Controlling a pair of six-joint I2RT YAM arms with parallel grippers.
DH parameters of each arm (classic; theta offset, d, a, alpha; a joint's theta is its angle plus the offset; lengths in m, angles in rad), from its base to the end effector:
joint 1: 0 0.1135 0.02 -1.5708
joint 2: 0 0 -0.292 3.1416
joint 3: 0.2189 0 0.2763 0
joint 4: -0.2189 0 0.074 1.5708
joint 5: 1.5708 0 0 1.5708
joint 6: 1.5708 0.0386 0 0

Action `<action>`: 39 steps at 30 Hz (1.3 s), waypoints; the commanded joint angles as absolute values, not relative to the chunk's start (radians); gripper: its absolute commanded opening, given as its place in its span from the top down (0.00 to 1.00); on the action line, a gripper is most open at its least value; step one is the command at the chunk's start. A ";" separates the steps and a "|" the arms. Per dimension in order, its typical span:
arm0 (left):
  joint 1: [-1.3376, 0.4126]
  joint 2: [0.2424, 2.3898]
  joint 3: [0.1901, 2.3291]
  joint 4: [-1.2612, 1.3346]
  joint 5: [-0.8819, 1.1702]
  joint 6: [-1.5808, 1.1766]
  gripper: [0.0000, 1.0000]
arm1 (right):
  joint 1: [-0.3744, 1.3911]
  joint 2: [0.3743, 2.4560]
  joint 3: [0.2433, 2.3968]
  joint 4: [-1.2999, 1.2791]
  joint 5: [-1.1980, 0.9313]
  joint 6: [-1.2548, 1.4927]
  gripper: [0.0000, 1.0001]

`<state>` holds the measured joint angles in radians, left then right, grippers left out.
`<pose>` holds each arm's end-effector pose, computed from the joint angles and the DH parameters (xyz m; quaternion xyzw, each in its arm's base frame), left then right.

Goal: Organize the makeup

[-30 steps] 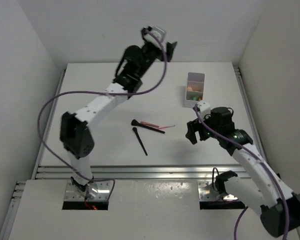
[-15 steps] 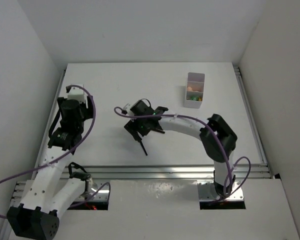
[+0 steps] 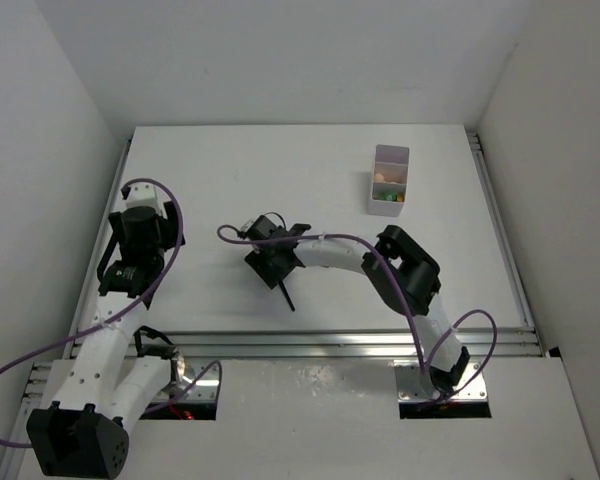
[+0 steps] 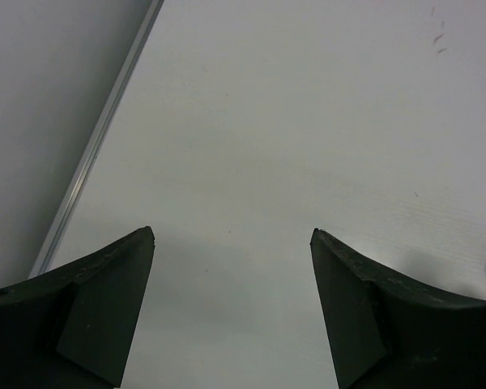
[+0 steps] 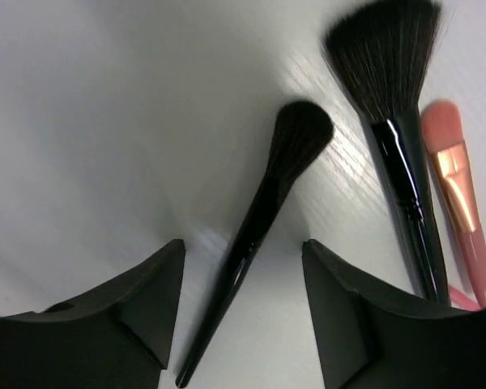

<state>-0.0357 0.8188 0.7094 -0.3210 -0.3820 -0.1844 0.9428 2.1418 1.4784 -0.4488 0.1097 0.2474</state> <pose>0.1954 0.0074 0.3111 -0.1636 0.8166 0.1006 0.5443 0.2837 0.3835 0.1396 -0.3196 0.9184 0.0830 0.2179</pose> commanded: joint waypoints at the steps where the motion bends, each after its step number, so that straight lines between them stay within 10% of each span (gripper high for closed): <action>1: -0.026 0.818 0.707 -0.267 -0.362 -0.195 0.16 | 0.957 2.195 1.485 -0.422 0.161 0.252 0.45; 10: -0.026 0.808 0.698 -0.276 -0.362 -0.222 0.16 | 0.989 2.135 1.421 -0.394 0.008 0.223 1.00; 17: -0.006 0.808 0.707 -0.276 -0.353 -0.222 0.16 | 0.941 1.900 1.359 -0.163 -0.182 0.167 1.00; 26: 0.025 0.971 0.730 -0.187 -0.249 -0.241 0.20 | 0.465 1.605 1.073 0.622 -0.117 0.370 1.00; 39: 0.061 1.170 0.799 -0.071 -0.161 -0.215 0.23 | 0.121 1.825 1.109 1.024 0.233 0.295 1.00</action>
<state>0.0475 1.1572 0.7601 -0.1326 -0.1837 -0.2241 0.1375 1.7748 1.0874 0.8410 0.1383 0.3122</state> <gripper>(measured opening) 0.773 0.058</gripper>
